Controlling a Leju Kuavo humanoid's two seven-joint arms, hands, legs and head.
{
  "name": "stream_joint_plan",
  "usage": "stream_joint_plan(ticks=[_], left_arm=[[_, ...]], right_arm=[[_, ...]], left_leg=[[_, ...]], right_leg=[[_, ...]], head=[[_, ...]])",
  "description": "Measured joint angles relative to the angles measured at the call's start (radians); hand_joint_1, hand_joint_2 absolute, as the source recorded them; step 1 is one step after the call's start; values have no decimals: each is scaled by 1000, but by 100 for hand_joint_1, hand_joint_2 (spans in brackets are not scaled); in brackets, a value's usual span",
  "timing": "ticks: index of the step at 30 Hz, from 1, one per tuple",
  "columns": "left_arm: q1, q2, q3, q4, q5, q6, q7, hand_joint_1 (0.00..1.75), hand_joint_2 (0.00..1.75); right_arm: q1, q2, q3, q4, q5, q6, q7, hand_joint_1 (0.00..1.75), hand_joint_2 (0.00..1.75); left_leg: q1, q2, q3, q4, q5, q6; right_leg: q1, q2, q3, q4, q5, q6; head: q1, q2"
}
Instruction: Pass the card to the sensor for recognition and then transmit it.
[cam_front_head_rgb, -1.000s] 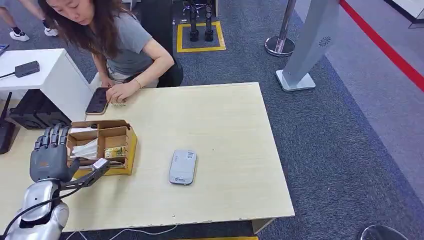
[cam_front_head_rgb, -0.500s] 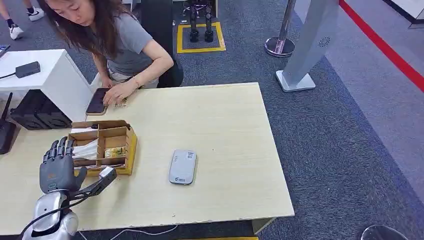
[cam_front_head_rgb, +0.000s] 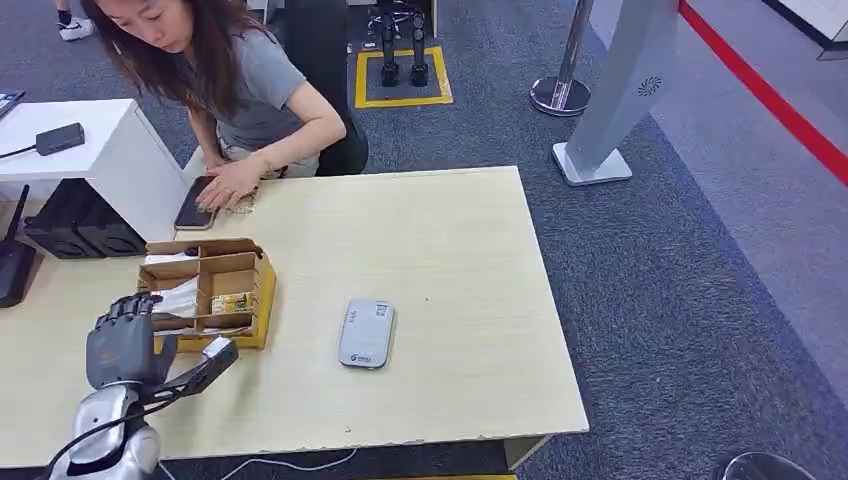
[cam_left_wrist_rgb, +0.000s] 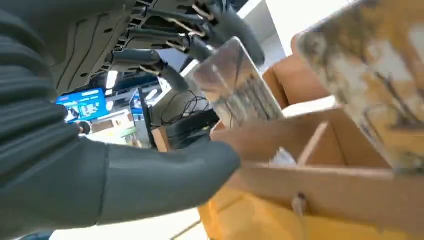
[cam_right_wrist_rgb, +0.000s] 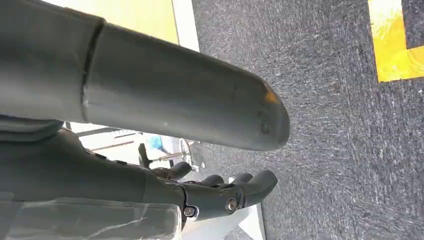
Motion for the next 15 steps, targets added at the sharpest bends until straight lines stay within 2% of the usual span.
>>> stream_joint_plan(ticks=[2, 9, 11, 13, 15], left_arm=[[7, -1, -1, 2, -1, -5, 0, 45, 175], [30, -5, -3, 16, -10, -3, 0, 40, 175], [33, -6, -3, 18, -13, -2, 0, 47, 175], [34, -7, -3, 19, -14, -2, 0, 68, 175], [34, -7, -3, 19, -15, -1, 0, 68, 175]], right_arm=[[0, -1, 0, 0, 0, 0, 0, 0, 0], [3, -2, 0, 0, 0, 0, 2, 0, 0], [3, -2, 0, 0, 0, 0, 2, 0, 0], [3, -2, 0, 0, 0, 0, 2, 0, 0], [3, -2, 0, 0, 0, 0, 2, 0, 0]], left_leg=[[0, 0, 0, 0, 0, 0], [1, 1, -2, 0, 0, -1], [1, 1, -3, 0, 0, -1], [1, 1, -3, 0, 0, 0], [1, 1, -3, 0, 0, 0]], right_leg=[[0, 0, 0, 0, 0, 0], [0, 1, -3, 0, 1, -1], [0, 1, -4, 0, 0, 0], [0, 1, -4, 0, 0, 0], [0, 1, -4, 0, 0, 0]], head=[[0, 0], [0, 0], [0, 0], [0, 0], [0, 0]])
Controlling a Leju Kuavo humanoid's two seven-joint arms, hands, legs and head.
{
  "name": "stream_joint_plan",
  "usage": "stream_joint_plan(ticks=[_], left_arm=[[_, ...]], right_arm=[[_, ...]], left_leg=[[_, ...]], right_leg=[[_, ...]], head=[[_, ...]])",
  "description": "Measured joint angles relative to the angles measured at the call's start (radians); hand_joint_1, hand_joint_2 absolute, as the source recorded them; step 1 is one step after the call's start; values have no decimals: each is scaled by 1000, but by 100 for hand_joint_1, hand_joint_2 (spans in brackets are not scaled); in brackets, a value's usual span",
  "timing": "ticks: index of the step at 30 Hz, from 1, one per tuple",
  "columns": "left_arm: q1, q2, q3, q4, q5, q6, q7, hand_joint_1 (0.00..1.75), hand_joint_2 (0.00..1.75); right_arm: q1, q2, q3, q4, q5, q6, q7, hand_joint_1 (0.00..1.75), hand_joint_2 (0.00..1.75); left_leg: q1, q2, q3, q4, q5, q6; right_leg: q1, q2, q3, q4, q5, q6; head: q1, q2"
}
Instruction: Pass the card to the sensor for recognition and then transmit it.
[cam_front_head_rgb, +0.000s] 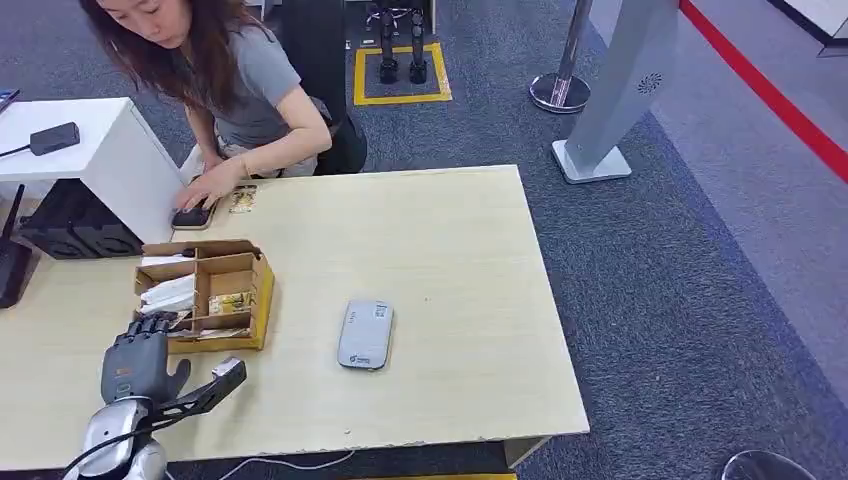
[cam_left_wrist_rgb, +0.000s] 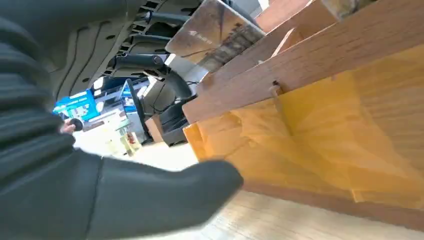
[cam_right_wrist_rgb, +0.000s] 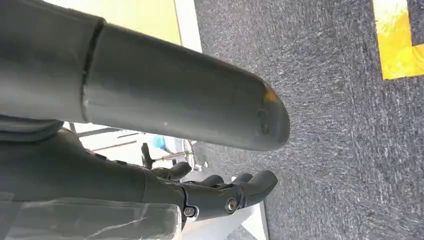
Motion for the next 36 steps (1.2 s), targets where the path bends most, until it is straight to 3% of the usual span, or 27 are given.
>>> stream_joint_plan(ticks=[2, 4, 7, 8, 9, 10, 15, 17, 19, 36], left_arm=[[0, 0, 0, 0, 0, 1, 0, 68, 175], [-1, 0, 0, 0, 0, 3, 0, 161, 175], [-1, 0, 0, 0, 0, 6, 0, 175, 175], [-1, 0, 0, 0, 0, 6, 0, 159, 175], [-1, 0, 0, 0, 0, 6, 0, 40, 175], [-1, 1, 0, 0, 0, 7, 0, 0, 175], [1, 1, 0, 1, -7, 15, 0, 0, 175], [-9, 9, 0, -23, -20, 5, 2, 0, 175], [-35, 19, 0, -49, -23, -19, 2, 0, 175], [-49, 32, 0, -109, -58, 8, 2, 0, 175]], right_arm=[[0, 0, 0, 0, 0, 0, 0, 0, 0], [0, 0, 0, 0, 0, 0, 0, 0, 0], [0, 0, 0, 0, 0, 0, 0, 0, 0], [0, 0, 0, 0, 0, 0, 0, 0, 0], [0, 0, 0, 0, 0, 0, 0, 0, 0], [0, 0, 0, 0, 1, 1, 0, 0, 0], [0, 0, 0, 0, -3, 2, -13, 0, 0], [-3, 2, 0, 0, -25, 0, -100, 0, 0], [-13, 3, 0, 2, -29, -1, -129, 0, 0], [-24, 8, 0, 3, -36, -1, -144, 0, 0]], left_leg=[[0, 0, 0, 0, 0, 0], [0, 0, 0, 0, 0, 0], [0, 0, 0, 0, 0, 0], [0, 0, 0, 0, 0, 0], [0, 0, 0, 0, 0, 0], [0, -1, 0, 0, 0, 0], [0, 0, 1, 0, 1, 0], [1, 0, -1, 0, 1, -1], [1, 0, -1, 0, 1, -1], [1, 0, -1, 0, 1, -1]], right_leg=[[0, 0, 0, 0, 0, 0], [0, 0, 0, 0, 0, 0], [0, 0, 0, 0, 0, 0], [0, 0, 0, 0, 0, 0], [0, -1, 0, 0, 0, 0], [0, -1, 0, 0, 0, 0], [0, 0, 0, 0, 0, 0], [1, 0, -1, 0, 1, -1], [0, -1, -1, 0, 1, -1], [0, 0, -1, 0, 1, -1]], head=[[0, 0], [0, 0], [0, 0], [0, 0], [0, 0], [0, 0], [0, 0], [0, 0], [0, 0], [0, 0]])
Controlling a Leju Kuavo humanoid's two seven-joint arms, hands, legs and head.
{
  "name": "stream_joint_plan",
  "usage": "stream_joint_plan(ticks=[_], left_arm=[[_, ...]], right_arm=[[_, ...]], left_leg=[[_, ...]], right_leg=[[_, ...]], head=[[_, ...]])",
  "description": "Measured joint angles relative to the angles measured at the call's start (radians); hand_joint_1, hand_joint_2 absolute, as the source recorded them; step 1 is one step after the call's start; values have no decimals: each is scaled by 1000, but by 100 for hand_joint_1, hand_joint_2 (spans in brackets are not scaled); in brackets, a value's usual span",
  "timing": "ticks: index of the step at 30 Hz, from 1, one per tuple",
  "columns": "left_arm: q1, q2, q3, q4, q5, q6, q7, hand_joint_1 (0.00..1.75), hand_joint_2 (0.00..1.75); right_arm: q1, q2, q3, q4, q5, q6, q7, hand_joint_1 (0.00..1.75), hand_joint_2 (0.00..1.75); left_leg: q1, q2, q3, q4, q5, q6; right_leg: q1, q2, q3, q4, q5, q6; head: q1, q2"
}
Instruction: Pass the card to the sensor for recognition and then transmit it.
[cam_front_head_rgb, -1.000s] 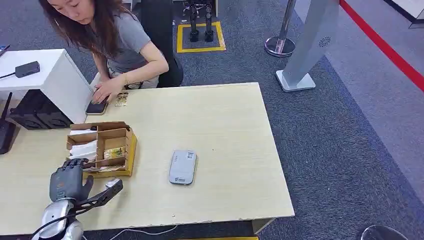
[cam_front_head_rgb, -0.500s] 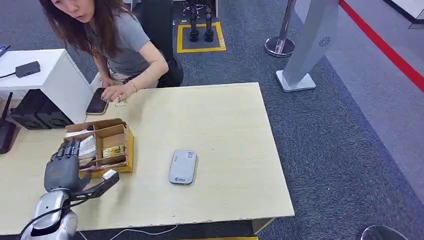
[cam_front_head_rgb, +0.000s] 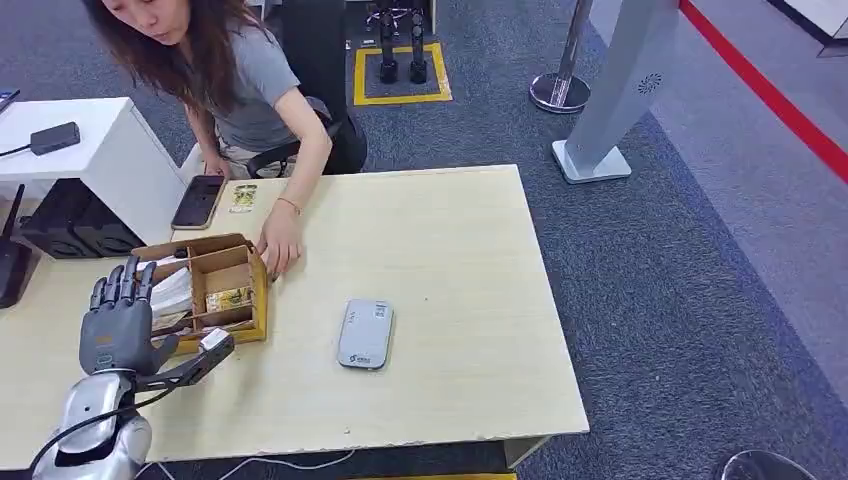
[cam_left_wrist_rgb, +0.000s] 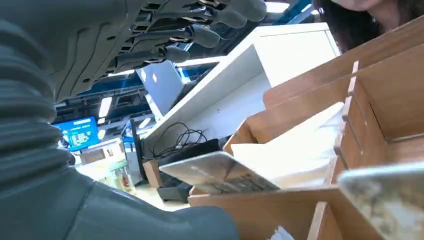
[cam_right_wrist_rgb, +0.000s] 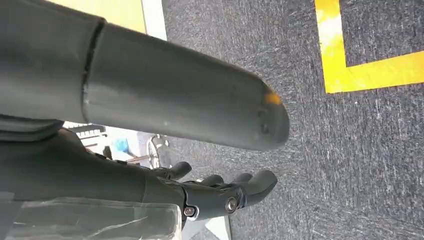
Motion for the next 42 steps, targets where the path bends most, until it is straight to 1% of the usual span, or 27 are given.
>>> stream_joint_plan(ticks=[17, 18, 19, 23, 39, 41, 42], left_arm=[[0, 0, 0, -12, 0, 4, 0, 0, 175], [0, 0, 0, -12, 0, 4, 0, 7, 175], [0, 0, 0, -12, 0, 3, 0, 21, 175], [0, 0, 0, -12, 0, 0, 0, 26, 175], [0, 0, 0, -12, 0, -3, 0, 26, 175], [0, 0, 0, -12, 0, -3, 0, 35, 175], [0, 0, 0, -12, 0, -3, 0, 35, 175]], right_arm=[[0, 0, 0, 0, 1, 0, 3, 0, 0], [0, 0, 0, 0, 1, -1, 4, 0, 0], [0, 0, 0, 0, 1, -1, 5, 0, 0], [0, 0, 0, 0, 2, -1, 5, 0, 0], [0, 0, 0, 0, 1, -3, 5, 0, 0], [0, 0, 0, 0, 1, -3, 5, 0, 0], [0, 0, 0, 0, 1, -3, 5, 0, 0]], left_leg=[[0, 0, 0, 0, 0, 0], [0, 0, 0, 0, 0, 0], [0, 0, 0, 0, 0, 0], [0, 0, 0, 0, 0, 0], [0, 0, 0, 0, 0, 0], [0, 0, 0, 0, 0, 0], [0, 0, 0, 0, 0, 0]], right_leg=[[0, 0, 0, 0, 0, 0], [0, 0, 0, 0, 0, 0], [0, 0, 0, 0, 0, 0], [0, 0, 0, 0, 0, 0], [0, 0, 0, 0, 0, 0], [0, 0, 0, 0, 0, 0], [0, 0, 0, 0, 0, 0]], head=[[0, 0], [0, 0], [0, 0], [0, 0], [0, 0], [0, 0], [0, 0]])
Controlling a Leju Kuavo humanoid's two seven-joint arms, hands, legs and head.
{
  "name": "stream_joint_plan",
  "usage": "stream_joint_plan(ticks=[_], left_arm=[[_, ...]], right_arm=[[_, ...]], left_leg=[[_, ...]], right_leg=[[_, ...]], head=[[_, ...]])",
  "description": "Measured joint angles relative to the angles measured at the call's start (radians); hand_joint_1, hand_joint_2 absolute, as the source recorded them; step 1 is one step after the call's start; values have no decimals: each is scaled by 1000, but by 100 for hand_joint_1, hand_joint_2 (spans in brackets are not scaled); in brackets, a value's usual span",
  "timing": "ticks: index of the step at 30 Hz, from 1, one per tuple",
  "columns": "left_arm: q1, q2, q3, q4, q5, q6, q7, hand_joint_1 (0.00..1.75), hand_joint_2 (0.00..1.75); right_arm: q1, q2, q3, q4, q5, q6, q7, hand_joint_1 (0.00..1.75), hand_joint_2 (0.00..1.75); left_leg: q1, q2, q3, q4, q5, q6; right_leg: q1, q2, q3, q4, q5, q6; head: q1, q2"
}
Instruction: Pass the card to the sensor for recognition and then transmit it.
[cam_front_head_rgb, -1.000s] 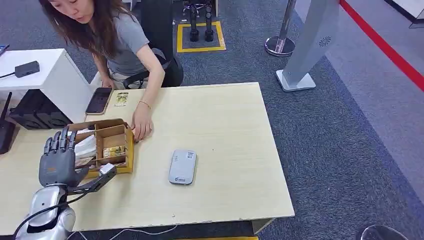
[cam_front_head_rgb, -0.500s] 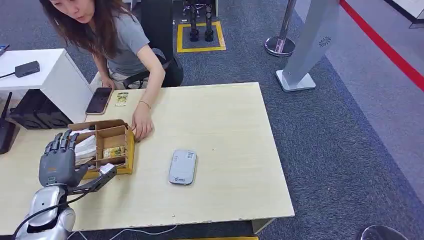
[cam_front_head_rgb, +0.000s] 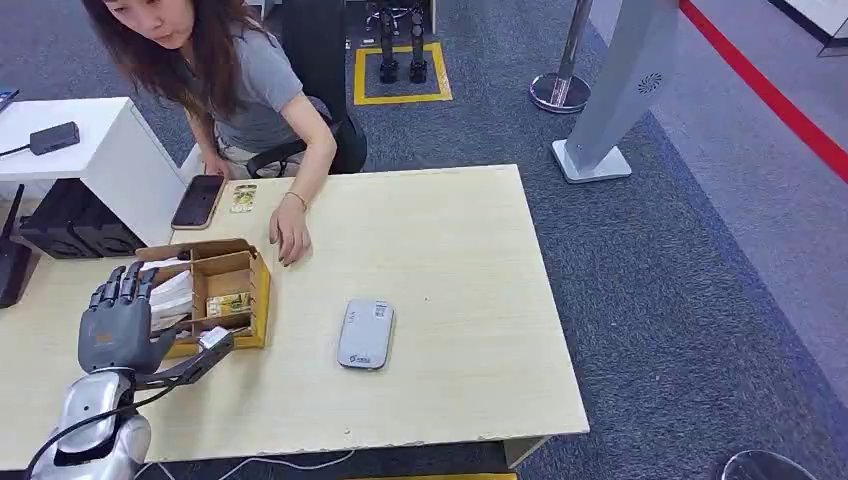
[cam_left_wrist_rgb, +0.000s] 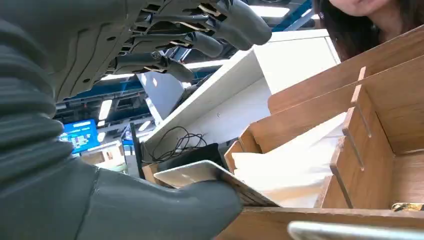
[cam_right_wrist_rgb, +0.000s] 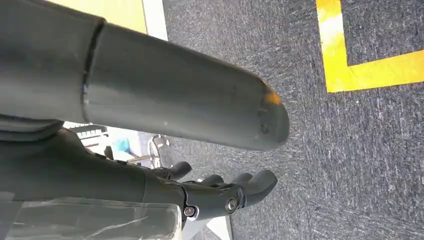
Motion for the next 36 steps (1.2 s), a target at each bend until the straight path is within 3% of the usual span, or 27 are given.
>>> stream_joint_plan(ticks=[5, 8, 9, 10, 11, 16, 18, 20, 22, 36], left_arm=[[0, 0, 0, 0, 0, -2, 0, 28, 175], [0, 0, 0, 0, 0, -5, 0, 40, 175], [0, 0, 0, 0, 0, -6, 0, 52, 175], [0, 0, 0, 0, 0, -8, 0, 79, 175], [0, 0, 0, 0, 2, -11, 0, 124, 175], [1, 0, 0, 0, 15, -26, 0, 164, 175], [8, -3, 0, 0, 37, -75, 0, 173, 175], [38, -11, 0, 21, 49, -36, -2, 175, 175], [57, -24, 0, 49, 53, 19, -2, 175, 175], [53, -32, 0, 69, 76, 8, -3, 175, 175]], right_arm=[[0, 0, 0, 0, 0, -1, 0, 0, 0], [0, 0, 0, 0, 0, -5, 0, 0, 0], [0, 0, 0, 0, 0, -6, 0, 0, 0], [0, 0, 0, 0, 0, -8, 0, 0, 0], [0, 0, 0, 0, -1, -11, 0, 0, 0], [0, 0, 0, 0, -2, -18, 3, 0, 0], [0, 0, 0, 0, 22, -24, 79, 0, 0], [7, -2, 1, -1, 36, -23, 134, 0, 0], [19, -7, 1, -2, 35, -22, 138, 0, 0], [22, -16, 1, -7, 42, -48, 143, 0, 0]], left_leg=[[0, 0, 0, 0, 0, 0], [0, 0, 0, 0, 0, 0], [0, 0, 0, 0, 0, 0], [0, 0, 0, 0, 0, 0], [0, 0, 0, 0, 0, 0], [0, 0, 0, 0, 0, 0], [0, 0, 0, 0, 0, 0], [0, 1, 1, 0, -1, 1], [0, 0, 0, 0, -1, 1], [-1, 0, 2, 0, -1, 1]], right_leg=[[0, 0, 0, 0, 0, 0], [0, 0, 0, 0, 0, 0], [0, 0, 0, 0, 0, 0], [0, 0, 0, 0, 0, 0], [0, 0, 0, 0, 0, 0], [0, 0, 0, 0, 0, 0], [0, 0, 0, 0, 0, 0], [0, 1, 0, 0, -1, 1], [0, 1, 0, 0, -1, 1], [0, 0, 2, 0, -1, 1]], head=[[0, 0], [0, 0], [0, 0], [0, 0], [0, 0], [0, 0], [0, 0], [0, 0], [0, 0], [0, 0]])
